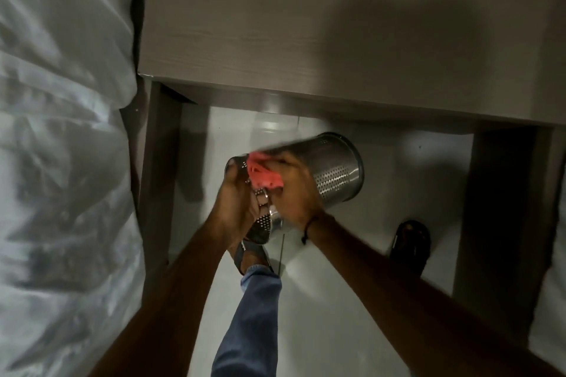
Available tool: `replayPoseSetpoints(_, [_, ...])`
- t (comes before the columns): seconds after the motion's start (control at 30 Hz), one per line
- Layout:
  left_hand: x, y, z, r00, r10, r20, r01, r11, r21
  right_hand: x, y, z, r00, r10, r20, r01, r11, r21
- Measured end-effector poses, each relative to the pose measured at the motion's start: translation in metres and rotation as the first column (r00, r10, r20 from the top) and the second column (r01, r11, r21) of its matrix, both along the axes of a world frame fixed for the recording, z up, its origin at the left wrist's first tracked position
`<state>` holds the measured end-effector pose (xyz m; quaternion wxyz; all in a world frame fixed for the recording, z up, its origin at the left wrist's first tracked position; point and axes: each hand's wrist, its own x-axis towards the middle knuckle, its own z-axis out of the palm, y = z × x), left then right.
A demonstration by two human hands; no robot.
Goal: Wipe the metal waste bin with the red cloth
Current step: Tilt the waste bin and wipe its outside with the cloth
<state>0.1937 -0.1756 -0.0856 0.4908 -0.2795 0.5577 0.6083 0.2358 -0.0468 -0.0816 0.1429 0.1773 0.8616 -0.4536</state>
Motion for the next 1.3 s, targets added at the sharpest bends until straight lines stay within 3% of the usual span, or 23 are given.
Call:
replayPoseSetpoints(0.1, [-0.002,0.002,0.000,0.994,0.102,0.025,-0.102,0.995,0.001,0.046,-0.006,0.007,0.999,-0.010,-0.049,0.008,0.999,-0.031])
replayPoseSetpoints(0.33, [0.019,0.010,-0.001,0.987,-0.144,0.073,0.145,0.989,-0.010,0.003,0.013,-0.013,0.997,-0.075,0.014,0.074,0.997,0.022])
replayPoseSetpoints(0.43, [0.006,0.010,0.001,0.996,0.025,0.085,-0.027,0.999,0.018,0.036,-0.003,-0.003,1.000,-0.014,0.007,0.014,1.000,-0.016])
replayPoseSetpoints(0.5, [0.005,0.010,0.001,0.995,0.056,0.087,-0.057,0.998,0.011,0.064,-0.010,0.007,0.998,-0.058,0.013,0.058,0.998,-0.037])
replayPoseSetpoints(0.67, [0.021,0.009,-0.003,0.990,-0.094,0.104,0.097,0.995,-0.025,0.034,0.005,-0.009,0.992,-0.119,0.040,0.120,0.993,-0.022])
replayPoseSetpoints(0.77, [0.025,0.008,-0.004,0.951,-0.241,0.194,0.246,0.969,-0.003,0.013,0.010,-0.017,0.991,-0.060,0.117,0.052,0.996,0.070])
replayPoseSetpoints(0.87, [0.023,0.008,-0.007,0.980,-0.007,0.201,0.004,1.000,0.015,0.034,-0.002,-0.009,0.995,-0.049,0.090,0.050,0.999,-0.011])
replayPoseSetpoints(0.97, [0.023,0.006,-0.012,0.989,0.089,0.120,-0.082,0.995,-0.064,0.075,-0.019,0.006,0.994,-0.073,0.081,0.082,0.990,-0.112])
replayPoseSetpoints(1.13, [0.027,0.005,-0.013,0.999,0.024,0.037,-0.021,0.998,-0.067,0.059,-0.011,0.000,0.982,-0.181,0.047,0.184,0.981,-0.066])
replayPoseSetpoints(1.2, [0.024,0.007,-0.009,0.997,0.004,0.073,-0.002,1.000,-0.027,0.031,-0.002,-0.002,0.970,-0.235,0.057,0.237,0.971,-0.032])
replayPoseSetpoints(1.3, [0.016,0.003,-0.005,0.981,-0.160,0.114,0.161,0.987,-0.003,0.013,0.004,-0.001,0.984,-0.166,0.059,0.167,0.986,-0.001])
